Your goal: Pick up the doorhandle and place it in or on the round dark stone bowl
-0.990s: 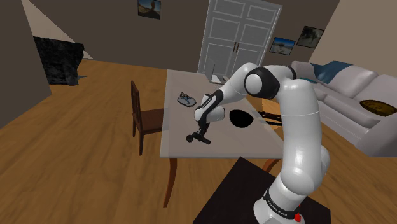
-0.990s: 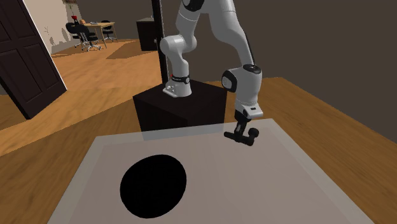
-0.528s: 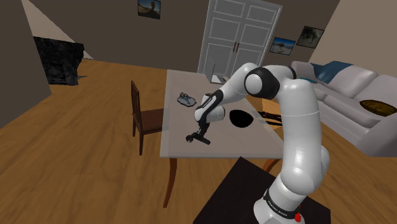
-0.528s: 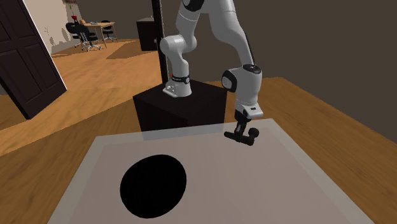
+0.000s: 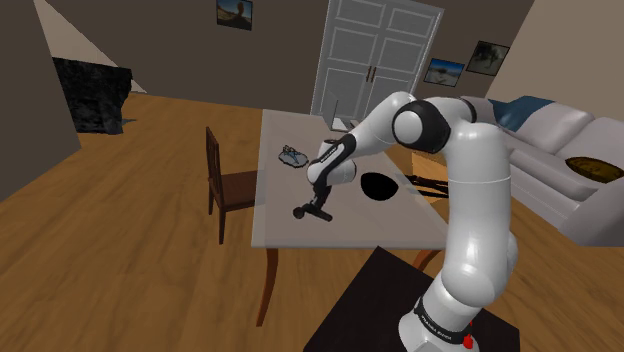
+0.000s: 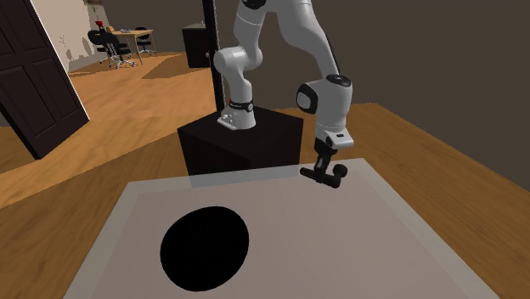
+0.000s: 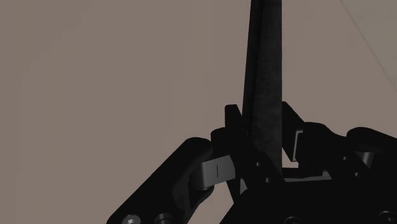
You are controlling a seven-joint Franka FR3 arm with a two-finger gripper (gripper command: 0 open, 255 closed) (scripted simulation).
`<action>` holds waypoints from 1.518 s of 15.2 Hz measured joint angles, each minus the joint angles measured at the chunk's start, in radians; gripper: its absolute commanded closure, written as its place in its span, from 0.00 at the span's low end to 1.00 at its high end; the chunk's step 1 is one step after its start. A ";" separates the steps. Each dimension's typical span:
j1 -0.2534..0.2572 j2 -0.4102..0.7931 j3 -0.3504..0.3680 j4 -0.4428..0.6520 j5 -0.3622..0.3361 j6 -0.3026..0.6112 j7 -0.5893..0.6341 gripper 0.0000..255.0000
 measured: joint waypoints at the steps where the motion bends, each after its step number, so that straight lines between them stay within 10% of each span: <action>1: 0.001 -0.010 -0.002 -0.001 -0.003 -0.009 0.001 1.00; 23: 0.032 -0.236 -0.042 0.016 -0.072 -0.248 0.047 1.00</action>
